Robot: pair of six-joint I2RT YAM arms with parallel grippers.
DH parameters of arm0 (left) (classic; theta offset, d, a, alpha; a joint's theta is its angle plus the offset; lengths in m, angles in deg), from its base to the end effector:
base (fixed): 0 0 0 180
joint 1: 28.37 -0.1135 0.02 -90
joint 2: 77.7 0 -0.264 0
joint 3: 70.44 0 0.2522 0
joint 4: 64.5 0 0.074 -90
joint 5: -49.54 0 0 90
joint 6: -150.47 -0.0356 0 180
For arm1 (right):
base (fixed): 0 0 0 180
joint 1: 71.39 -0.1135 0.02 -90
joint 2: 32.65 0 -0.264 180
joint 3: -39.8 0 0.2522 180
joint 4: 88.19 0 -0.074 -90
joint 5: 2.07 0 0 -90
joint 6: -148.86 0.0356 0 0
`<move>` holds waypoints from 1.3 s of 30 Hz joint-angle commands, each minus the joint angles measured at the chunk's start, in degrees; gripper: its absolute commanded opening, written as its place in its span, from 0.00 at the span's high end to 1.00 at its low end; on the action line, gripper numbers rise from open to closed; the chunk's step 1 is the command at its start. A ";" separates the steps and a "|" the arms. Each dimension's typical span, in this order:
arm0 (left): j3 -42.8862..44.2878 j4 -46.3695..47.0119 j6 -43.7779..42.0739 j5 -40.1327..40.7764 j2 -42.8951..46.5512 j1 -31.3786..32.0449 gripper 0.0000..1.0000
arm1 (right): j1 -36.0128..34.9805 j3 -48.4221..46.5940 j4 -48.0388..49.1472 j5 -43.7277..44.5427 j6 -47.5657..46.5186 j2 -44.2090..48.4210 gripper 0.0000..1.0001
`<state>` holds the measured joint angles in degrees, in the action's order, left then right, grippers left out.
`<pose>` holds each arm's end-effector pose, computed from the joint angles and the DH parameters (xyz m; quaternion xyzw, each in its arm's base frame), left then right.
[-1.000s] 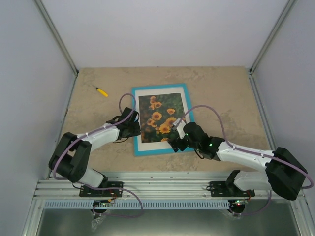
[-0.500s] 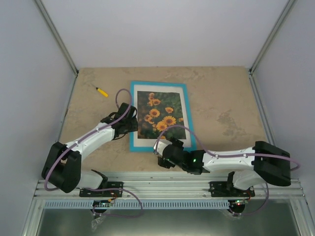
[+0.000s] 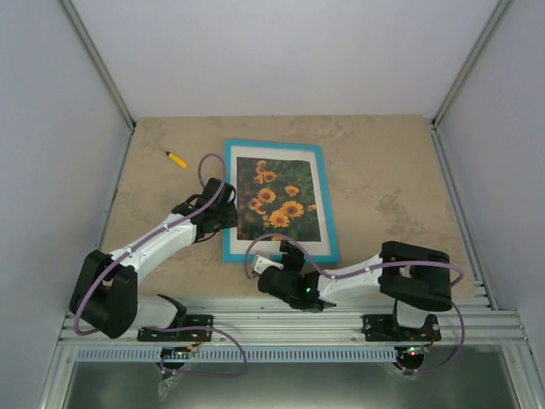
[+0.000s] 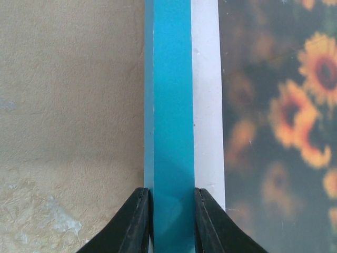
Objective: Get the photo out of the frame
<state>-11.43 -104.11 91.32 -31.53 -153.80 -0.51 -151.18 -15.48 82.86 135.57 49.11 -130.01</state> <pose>0.2303 -0.1155 0.2044 -0.0472 0.9543 -0.0750 0.2855 0.0795 0.2932 0.1301 -0.5117 0.7071 -0.1367 0.4684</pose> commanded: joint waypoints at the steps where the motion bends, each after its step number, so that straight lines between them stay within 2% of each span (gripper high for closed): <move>1: 2.87 4.12 1.61 -1.18 2.96 0.18 1.00 | -1.05 -1.76 6.29 10.27 -4.04 -4.36 0.14; 10: 1.28 4.92 1.91 -0.40 3.32 0.15 1.00 | -1.31 -1.02 15.45 15.05 -11.75 -6.92 0.30; 17: 0.47 5.39 2.91 0.78 2.33 0.09 0.96 | -1.77 -0.58 17.30 16.34 -14.83 -6.64 0.53; 21: 0.38 4.85 3.73 1.87 2.89 -0.28 0.92 | -1.96 -0.11 17.67 16.93 -15.83 -5.36 0.69; 25: -0.64 5.85 4.78 -1.40 5.85 -2.83 0.84 | -1.95 0.70 18.34 16.77 -17.28 -2.81 0.83; 30: -2.42 6.60 6.66 -4.78 12.82 -6.03 0.64 | -1.95 1.64 19.82 15.99 -19.58 1.40 0.98; 32: -2.44 6.23 7.02 -5.62 15.80 -6.90 0.60 | -1.95 1.88 19.92 15.11 -19.82 3.33 0.99; 37: -1.92 4.90 8.85 -6.20 23.84 -8.15 0.39 | -1.95 2.54 21.09 12.65 -20.72 8.05 0.99; 39: -1.53 4.27 9.38 -5.69 27.10 -8.32 0.36 | -1.87 2.62 21.46 11.47 -20.67 10.09 0.99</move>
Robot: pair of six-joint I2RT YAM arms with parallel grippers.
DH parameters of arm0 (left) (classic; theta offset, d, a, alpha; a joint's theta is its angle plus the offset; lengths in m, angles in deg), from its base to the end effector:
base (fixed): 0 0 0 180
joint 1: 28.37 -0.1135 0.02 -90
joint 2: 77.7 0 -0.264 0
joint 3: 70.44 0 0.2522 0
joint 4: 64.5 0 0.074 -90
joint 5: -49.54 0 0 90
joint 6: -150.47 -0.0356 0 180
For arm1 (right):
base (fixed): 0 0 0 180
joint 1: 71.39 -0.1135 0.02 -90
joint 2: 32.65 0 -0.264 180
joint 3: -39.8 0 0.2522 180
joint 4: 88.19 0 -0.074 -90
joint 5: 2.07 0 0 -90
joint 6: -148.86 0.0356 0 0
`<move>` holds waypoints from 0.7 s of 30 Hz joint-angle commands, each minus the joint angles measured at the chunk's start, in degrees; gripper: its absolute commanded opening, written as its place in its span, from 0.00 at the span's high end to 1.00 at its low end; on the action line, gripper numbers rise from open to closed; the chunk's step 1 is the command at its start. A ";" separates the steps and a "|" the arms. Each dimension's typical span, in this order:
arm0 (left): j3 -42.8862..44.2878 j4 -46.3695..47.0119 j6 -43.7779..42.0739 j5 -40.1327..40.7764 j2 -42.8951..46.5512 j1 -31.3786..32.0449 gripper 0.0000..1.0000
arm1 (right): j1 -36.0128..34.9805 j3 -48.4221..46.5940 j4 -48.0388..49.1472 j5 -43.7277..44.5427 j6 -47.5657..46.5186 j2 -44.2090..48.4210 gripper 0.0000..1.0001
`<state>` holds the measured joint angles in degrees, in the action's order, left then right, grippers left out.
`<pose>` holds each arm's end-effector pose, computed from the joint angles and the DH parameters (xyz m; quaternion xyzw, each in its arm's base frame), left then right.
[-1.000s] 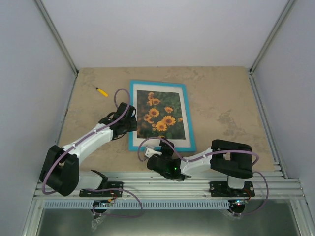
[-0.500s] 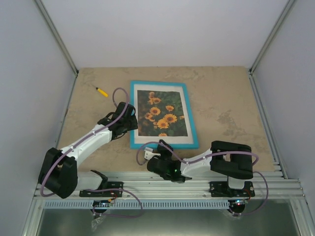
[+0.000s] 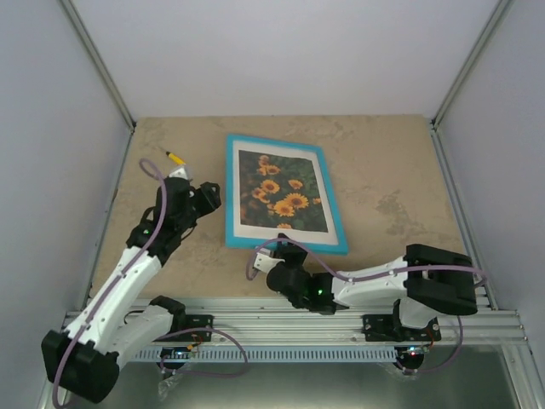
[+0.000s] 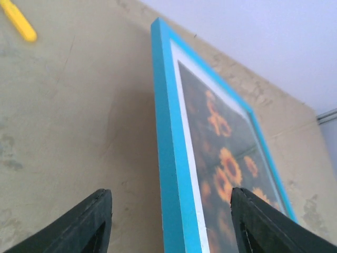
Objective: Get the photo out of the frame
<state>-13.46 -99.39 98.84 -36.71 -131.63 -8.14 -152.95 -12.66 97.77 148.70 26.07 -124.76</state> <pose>0.1973 -0.0702 0.2825 -0.1534 0.8600 -0.2128 0.4376 0.0748 0.2921 0.1657 -0.5098 0.6128 -0.2381 0.5549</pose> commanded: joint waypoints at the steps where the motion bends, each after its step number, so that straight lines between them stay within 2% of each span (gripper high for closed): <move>1: 0.68 -0.67 2.13 -0.21 6.64 -0.66 0.34 | -0.10 -0.05 7.08 -2.40 2.51 6.20 0.99; 3: 0.84 -1.07 3.05 0.99 10.06 -0.71 0.26 | 0.20 0.38 7.80 -4.85 3.08 9.38 1.00; 9: 1.16 -3.82 4.37 6.19 18.19 -0.69 0.11 | 2.63 1.32 9.16 -13.09 5.98 18.40 0.99; 13: 0.16 -3.78 5.46 7.55 22.28 -0.69 0.01 | 5.83 1.92 9.65 -21.45 11.23 25.02 0.99; 21: -5.08 0.87 9.30 3.56 27.07 -0.71 0.00 | 16.11 4.40 12.57 -38.78 28.10 35.57 1.00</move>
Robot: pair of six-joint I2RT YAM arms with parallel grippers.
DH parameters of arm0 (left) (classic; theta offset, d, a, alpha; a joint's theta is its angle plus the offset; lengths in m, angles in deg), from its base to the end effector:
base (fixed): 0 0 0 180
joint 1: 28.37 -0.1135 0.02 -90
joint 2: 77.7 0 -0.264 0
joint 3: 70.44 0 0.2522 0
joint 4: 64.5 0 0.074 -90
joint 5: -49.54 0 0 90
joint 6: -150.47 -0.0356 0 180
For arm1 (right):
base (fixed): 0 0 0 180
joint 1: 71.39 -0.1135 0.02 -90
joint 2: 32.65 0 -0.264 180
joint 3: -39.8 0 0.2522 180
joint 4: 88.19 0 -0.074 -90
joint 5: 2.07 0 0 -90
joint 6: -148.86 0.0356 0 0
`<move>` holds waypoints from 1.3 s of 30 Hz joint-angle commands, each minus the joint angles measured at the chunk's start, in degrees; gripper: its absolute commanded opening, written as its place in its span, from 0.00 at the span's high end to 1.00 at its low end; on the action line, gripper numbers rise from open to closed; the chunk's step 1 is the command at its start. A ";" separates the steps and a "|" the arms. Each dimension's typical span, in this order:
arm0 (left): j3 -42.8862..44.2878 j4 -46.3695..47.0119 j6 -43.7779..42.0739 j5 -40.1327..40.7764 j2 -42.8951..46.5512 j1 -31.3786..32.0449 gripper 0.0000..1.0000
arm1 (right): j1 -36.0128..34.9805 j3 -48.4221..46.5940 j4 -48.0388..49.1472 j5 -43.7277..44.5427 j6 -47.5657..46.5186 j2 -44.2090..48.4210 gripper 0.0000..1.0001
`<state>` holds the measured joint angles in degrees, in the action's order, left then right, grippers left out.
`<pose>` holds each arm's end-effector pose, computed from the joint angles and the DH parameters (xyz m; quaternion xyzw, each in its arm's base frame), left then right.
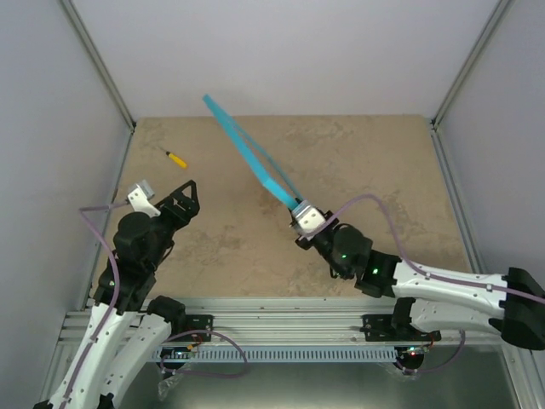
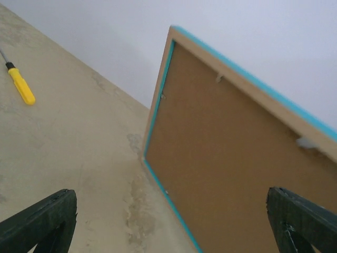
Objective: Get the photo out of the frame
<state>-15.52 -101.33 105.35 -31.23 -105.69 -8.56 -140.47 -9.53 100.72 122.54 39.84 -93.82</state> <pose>0.1141 -0.0350 0.3329 -0.2161 0.7336 -0.2911 0.5748 0.1055 0.2195 0.2878 -0.3340 0.6399 0.0828 0.6871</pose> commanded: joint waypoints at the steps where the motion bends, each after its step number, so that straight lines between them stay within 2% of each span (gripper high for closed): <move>1: -3.88 3.63 3.52 -2.81 1.36 -0.28 0.00 | 5.05 1.97 10.46 -14.49 16.85 5.70 1.00; 8: -8.78 8.68 7.21 -8.47 -0.80 -0.29 0.00 | 13.67 6.38 15.67 -22.45 35.00 7.89 1.00; 17: -14.34 14.08 11.41 -11.64 -5.06 -0.24 0.00 | 19.99 11.53 20.35 -21.59 56.71 3.01 1.00; 23: -19.97 20.38 14.28 -14.21 -9.22 -0.29 0.00 | 20.44 14.10 16.50 -16.40 71.80 0.43 1.00; 28: -23.42 25.71 15.96 -15.28 -13.55 -0.30 0.00 | 20.42 16.76 14.95 -14.42 80.73 -1.22 1.00; 33: -26.74 33.27 18.36 -17.56 -19.17 -0.30 0.00 | 20.45 18.09 11.74 -15.10 89.75 -4.25 1.00; 39: -28.04 39.44 19.55 -19.51 -26.22 -0.26 0.02 | 20.43 18.35 8.39 -16.74 96.25 -7.07 1.00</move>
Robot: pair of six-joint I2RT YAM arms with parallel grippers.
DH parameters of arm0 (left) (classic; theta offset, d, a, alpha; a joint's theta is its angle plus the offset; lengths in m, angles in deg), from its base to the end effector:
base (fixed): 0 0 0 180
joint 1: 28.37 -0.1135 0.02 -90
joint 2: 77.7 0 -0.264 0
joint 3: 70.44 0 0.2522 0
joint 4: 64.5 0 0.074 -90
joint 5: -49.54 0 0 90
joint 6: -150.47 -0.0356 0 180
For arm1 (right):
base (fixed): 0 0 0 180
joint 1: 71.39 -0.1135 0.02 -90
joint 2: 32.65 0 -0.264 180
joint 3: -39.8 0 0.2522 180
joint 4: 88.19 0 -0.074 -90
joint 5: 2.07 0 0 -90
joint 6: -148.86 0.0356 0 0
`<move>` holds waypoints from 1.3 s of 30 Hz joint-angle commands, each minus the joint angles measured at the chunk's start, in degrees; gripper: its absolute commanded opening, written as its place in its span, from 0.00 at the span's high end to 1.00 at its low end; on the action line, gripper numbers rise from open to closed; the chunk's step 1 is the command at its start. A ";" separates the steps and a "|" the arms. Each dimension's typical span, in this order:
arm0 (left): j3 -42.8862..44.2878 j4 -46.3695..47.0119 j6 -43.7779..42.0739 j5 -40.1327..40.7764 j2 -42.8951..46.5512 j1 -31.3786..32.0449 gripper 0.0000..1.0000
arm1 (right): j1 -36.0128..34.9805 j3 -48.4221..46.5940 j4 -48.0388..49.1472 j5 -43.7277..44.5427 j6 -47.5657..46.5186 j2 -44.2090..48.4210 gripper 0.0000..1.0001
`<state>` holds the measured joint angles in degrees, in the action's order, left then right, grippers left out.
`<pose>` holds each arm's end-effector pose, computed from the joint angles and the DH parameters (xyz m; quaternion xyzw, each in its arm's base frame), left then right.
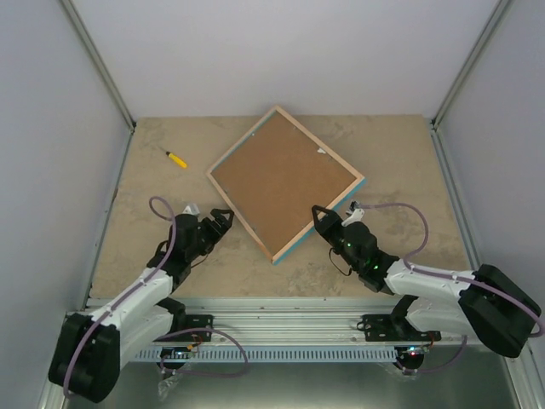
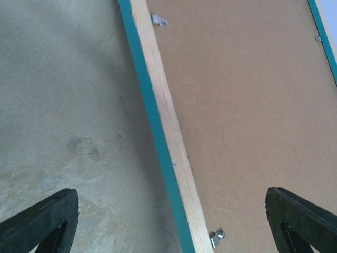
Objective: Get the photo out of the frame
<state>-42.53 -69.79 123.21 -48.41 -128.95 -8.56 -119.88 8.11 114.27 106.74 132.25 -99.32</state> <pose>0.1698 -0.0664 0.1671 -0.2810 0.8114 -0.3806 0.3433 0.1592 0.1625 0.1880 0.2658 0.7294 0.4777 0.4113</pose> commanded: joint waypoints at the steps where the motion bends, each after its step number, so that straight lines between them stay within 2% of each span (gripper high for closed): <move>1: -1.54 9.69 2.31 -2.73 -3.83 -0.30 0.02 | -0.13 0.61 -5.80 -1.06 4.68 -2.01 1.00; 13: -4.35 27.46 9.18 -7.59 -17.35 -0.26 0.12 | -0.13 1.54 -7.28 -5.50 12.62 -6.16 0.98; 21: -7.02 40.08 14.29 -9.11 -22.94 -0.30 0.33 | -0.12 1.98 -8.97 -8.47 15.50 -6.76 0.93; 28: -8.01 42.71 14.78 -9.27 -22.80 -0.30 0.51 | -0.12 1.91 -12.72 -8.44 17.01 -3.92 0.76; 34: -9.07 44.82 15.84 -9.45 -21.94 -0.30 0.60 | -0.12 1.88 -13.75 -9.50 17.41 -2.84 0.54; 39: -9.50 45.42 16.40 -9.46 -20.91 -0.30 0.66 | -0.13 1.36 -18.21 -8.89 17.22 0.35 0.38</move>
<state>-52.04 -31.80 138.83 -57.32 -151.70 -8.67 -119.86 9.99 98.97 96.88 150.32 -102.45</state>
